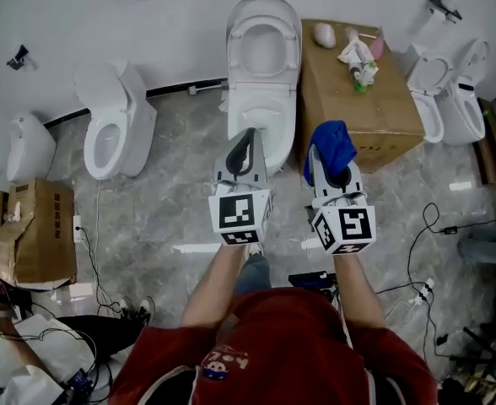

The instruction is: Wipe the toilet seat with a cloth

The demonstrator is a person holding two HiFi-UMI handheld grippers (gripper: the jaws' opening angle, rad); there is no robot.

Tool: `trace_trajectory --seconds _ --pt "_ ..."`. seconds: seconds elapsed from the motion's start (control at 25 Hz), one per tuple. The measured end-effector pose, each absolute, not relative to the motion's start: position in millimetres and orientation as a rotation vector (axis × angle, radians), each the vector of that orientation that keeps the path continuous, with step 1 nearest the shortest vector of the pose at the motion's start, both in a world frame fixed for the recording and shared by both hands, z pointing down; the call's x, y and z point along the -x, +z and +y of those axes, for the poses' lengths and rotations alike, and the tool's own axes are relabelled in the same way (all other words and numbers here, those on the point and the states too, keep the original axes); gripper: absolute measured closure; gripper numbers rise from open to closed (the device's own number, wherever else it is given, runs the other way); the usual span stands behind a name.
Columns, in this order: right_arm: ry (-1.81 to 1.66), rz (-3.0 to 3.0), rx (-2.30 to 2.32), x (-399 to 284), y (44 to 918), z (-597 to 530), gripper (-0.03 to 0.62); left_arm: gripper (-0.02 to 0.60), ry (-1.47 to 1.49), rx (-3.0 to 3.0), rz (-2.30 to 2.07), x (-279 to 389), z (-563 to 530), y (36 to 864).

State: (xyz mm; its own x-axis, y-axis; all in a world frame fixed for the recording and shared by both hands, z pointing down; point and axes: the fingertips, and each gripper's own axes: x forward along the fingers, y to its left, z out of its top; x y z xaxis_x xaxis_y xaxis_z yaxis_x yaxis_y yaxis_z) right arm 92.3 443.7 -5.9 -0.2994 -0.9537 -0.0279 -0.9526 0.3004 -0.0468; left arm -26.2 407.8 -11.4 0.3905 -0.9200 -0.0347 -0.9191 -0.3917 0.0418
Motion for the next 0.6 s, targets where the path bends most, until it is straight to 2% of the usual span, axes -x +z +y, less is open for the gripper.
trace_trajectory --seconds 0.2,0.6 --pt "-0.042 2.49 1.865 -61.5 1.1 370.5 0.534 0.565 -0.074 -2.606 -1.695 55.3 334.8 -2.6" --pt "-0.018 2.467 1.885 -45.3 -8.9 293.2 0.536 0.565 -0.096 -2.628 -1.66 72.5 254.9 -13.7"
